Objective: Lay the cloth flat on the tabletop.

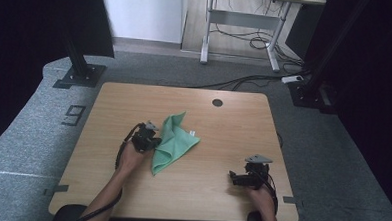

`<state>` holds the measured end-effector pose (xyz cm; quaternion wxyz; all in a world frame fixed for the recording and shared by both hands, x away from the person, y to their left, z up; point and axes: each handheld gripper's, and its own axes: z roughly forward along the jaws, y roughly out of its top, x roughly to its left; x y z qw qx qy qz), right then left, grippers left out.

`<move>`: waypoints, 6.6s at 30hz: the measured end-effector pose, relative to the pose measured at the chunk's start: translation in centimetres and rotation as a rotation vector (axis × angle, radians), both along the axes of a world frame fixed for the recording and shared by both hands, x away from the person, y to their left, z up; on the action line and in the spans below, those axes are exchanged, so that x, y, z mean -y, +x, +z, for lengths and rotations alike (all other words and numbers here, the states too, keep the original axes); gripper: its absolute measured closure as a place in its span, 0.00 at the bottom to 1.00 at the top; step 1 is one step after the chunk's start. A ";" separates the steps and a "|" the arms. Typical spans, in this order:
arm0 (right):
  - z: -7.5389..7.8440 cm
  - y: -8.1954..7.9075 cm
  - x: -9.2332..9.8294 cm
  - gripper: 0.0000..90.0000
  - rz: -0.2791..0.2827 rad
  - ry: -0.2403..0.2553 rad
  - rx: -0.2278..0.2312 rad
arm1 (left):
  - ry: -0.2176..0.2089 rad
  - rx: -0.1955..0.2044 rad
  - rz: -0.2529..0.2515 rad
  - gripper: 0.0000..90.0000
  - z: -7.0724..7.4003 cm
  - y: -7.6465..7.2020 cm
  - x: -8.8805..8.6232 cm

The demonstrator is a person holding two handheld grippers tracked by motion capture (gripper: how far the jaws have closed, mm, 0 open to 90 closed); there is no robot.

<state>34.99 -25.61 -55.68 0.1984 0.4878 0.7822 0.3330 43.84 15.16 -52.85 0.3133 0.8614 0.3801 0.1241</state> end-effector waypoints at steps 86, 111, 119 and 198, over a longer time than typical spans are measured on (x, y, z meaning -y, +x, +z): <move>2.1 3.1 -6.0 0.06 0.007 -0.016 0.031 | 0.044 0.091 0.077 0.25 0.1 -1.9 -3.6; 0.8 4.9 -6.3 0.02 -0.041 -0.112 0.032 | -0.028 0.052 -0.024 0.26 2.1 -6.1 -0.8; 0.5 5.0 -5.7 0.04 -0.049 -0.045 0.010 | -0.065 0.033 -0.203 0.45 2.6 -5.5 5.1; 1.0 0.3 -8.4 0.00 0.020 -0.111 -0.029 | -0.031 0.064 0.168 0.14 -1.9 -0.5 -3.4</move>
